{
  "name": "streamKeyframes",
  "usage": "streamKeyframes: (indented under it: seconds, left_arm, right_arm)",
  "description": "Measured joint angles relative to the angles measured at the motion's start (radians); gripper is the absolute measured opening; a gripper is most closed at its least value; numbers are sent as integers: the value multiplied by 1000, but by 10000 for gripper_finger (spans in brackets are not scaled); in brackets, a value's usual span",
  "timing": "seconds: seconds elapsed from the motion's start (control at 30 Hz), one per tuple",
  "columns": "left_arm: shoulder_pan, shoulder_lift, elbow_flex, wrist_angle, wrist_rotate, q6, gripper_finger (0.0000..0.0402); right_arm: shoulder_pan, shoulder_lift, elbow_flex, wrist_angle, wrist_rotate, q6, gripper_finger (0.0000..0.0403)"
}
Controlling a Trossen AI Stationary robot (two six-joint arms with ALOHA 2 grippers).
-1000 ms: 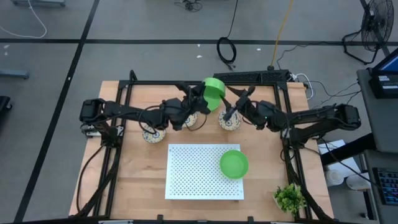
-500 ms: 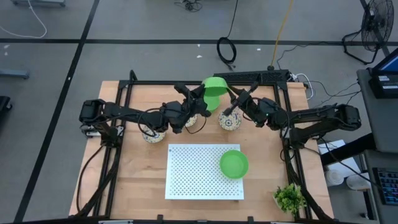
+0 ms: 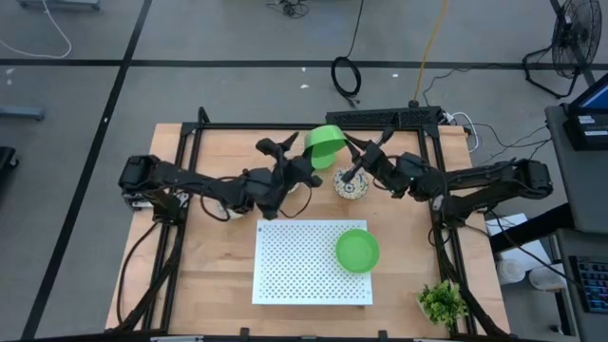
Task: Pick & Place Mini bowls
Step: Stack the left green bowl on top of the green bowl on the shelf
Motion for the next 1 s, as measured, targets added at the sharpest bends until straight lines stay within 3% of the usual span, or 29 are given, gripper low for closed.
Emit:
streamKeyframes:
  seconds: [0.23,0.4,0.63,0.83,1.0]
  left_arm:
    - [-103,-22,18,-15,-41,-1,289]
    - [-205,-46,23,-3,-69,3,295]
    - [-334,-41,20,-46,-111,-49,293]
    - [-448,-38,19,-154,-230,-165,295]
    - [-523,-38,-5,-342,-275,-395,289]
  right_arm:
    - [47,-12,73,-148,64,-14,0]
    - [59,-9,93,-244,186,-24,1]
    - [119,-20,158,-412,253,47,1]
    - [258,-26,457,-893,223,260,1]
    - [307,6,777,-1400,-18,567,1]
